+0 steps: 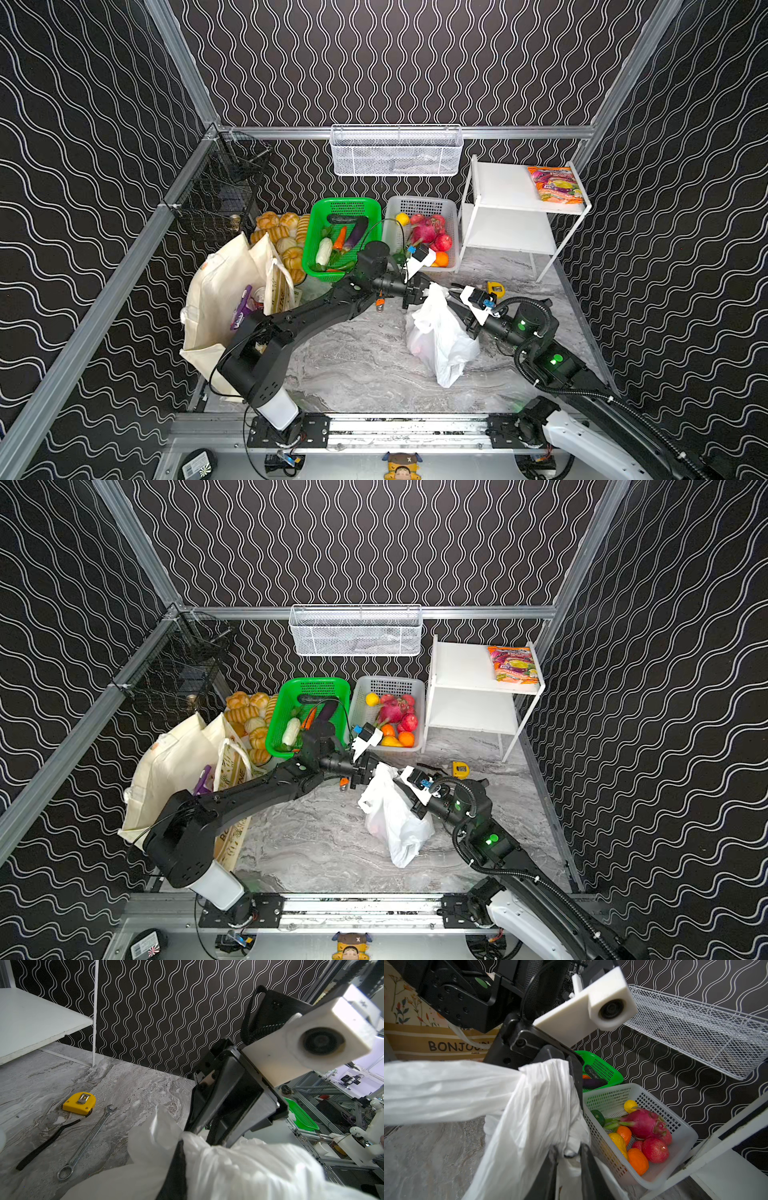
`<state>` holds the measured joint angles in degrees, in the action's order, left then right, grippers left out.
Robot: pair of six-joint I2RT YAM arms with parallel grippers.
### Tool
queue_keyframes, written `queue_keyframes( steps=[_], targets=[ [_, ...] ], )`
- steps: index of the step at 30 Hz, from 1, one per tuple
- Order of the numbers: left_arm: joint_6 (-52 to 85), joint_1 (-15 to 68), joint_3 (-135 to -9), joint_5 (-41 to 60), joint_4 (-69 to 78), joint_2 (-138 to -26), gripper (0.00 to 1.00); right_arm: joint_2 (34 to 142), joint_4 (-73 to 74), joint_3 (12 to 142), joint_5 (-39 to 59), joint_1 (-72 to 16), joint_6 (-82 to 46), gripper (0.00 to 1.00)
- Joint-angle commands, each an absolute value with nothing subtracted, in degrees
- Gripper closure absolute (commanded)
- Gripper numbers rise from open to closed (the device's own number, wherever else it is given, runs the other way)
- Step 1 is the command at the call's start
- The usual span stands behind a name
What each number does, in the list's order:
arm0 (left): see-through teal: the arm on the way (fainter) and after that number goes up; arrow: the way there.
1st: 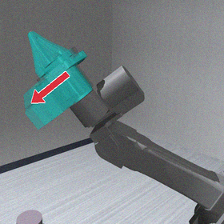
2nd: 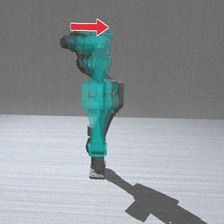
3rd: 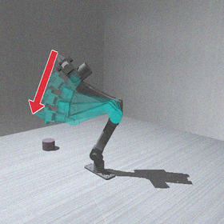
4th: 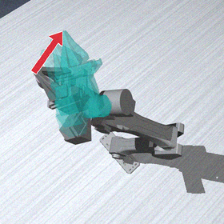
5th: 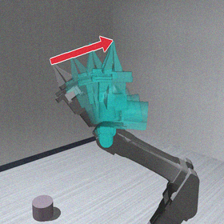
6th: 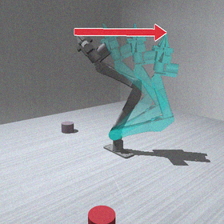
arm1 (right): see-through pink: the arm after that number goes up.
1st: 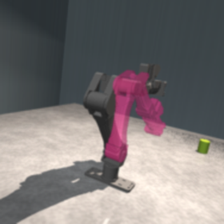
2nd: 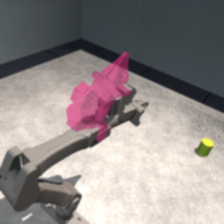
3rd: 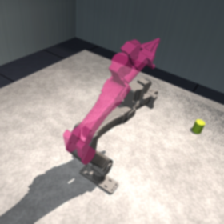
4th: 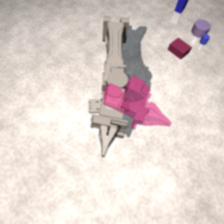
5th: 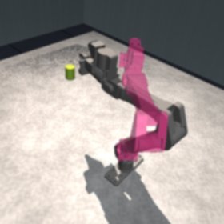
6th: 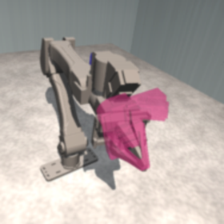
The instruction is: Place the mixed food into the grocery bags and tie them
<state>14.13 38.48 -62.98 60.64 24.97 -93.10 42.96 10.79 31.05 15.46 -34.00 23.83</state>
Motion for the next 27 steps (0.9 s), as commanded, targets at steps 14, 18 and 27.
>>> queue_keyframes(
  steps=[14, 18, 27],
  targets=[
    [9.4, 39.27, -64.64, 63.82, 20.28, -92.91, 0.92, 42.88, 11.8, 32.24, 16.35, -34.05, 22.68, 1.0],
    [9.67, 39.21, -64.21, 63.01, 20.96, -92.56, 0.91, 42.98, 11.13, 32.18, 16.59, -34.01, 22.05, 1.0],
    [7.97, 39.26, -64.15, 59.57, 19.3, -91.85, 0.96, 40.97, 9.66, 29.84, 20.94, -34.03, 18.38, 0.84]
  ],
)
